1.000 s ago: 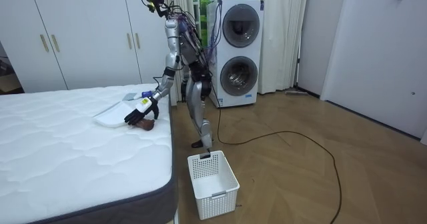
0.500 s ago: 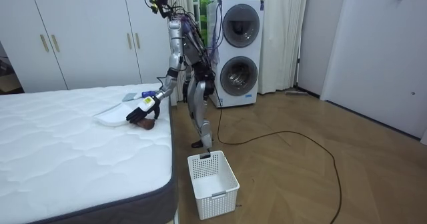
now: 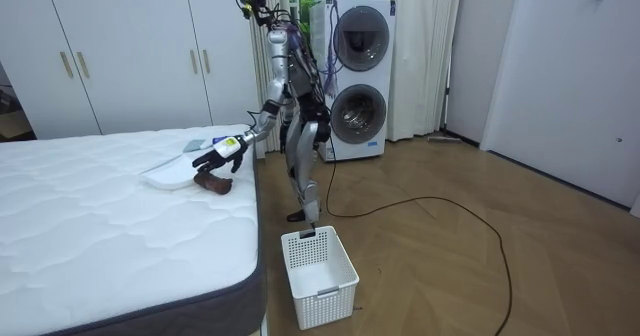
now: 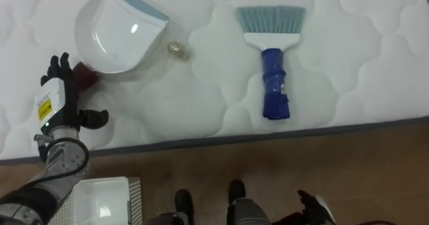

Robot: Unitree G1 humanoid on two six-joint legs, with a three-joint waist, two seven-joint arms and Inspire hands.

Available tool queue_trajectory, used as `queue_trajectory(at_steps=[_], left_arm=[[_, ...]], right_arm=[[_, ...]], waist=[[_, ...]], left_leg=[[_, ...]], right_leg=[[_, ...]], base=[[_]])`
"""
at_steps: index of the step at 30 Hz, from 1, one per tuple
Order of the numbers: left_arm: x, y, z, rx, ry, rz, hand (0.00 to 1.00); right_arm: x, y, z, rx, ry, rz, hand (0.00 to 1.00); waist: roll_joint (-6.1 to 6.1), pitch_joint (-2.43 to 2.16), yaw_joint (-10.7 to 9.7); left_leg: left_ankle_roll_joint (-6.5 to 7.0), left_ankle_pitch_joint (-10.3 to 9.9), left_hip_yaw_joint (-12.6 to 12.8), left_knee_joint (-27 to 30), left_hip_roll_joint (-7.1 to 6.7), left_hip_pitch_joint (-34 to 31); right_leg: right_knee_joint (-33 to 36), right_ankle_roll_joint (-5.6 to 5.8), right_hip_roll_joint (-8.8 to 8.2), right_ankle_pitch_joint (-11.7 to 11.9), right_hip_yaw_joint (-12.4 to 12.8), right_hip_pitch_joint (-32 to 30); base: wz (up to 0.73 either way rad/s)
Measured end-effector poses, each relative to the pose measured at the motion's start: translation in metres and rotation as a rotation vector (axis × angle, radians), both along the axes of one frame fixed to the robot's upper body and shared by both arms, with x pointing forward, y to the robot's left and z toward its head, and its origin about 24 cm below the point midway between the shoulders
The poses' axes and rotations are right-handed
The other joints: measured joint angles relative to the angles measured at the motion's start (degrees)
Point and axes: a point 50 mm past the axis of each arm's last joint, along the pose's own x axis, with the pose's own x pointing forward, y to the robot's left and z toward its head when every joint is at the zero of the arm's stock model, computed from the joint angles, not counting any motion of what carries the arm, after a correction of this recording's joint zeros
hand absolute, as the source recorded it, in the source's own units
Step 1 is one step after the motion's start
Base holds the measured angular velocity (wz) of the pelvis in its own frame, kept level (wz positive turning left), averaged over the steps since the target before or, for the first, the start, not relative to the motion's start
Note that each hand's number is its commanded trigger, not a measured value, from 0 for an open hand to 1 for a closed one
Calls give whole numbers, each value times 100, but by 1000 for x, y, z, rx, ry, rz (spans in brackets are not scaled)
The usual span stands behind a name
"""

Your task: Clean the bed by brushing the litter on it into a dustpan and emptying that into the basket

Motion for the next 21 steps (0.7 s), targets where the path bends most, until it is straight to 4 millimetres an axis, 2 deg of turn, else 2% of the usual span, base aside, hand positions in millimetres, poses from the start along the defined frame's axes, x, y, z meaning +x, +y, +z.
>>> queue_trajectory(at_steps=[7, 21], left_arm=[[-5, 2, -5, 2, 19, 7, 0], [-14, 7, -18, -14, 126, 7, 0]], right_arm=[[-1, 1, -1, 9, 5, 4, 0], [-1, 2, -1, 28, 13, 11, 0]], waist=[[-7, -11, -73], [-34, -27, -75]], left_leg=[[14, 18, 1, 0, -4, 51], [13, 19, 128, 1, 5, 253]], right_leg=[[14, 6, -43, 14, -67, 84], [118, 0, -39, 6, 84, 173]], base=[[3], [-3]])
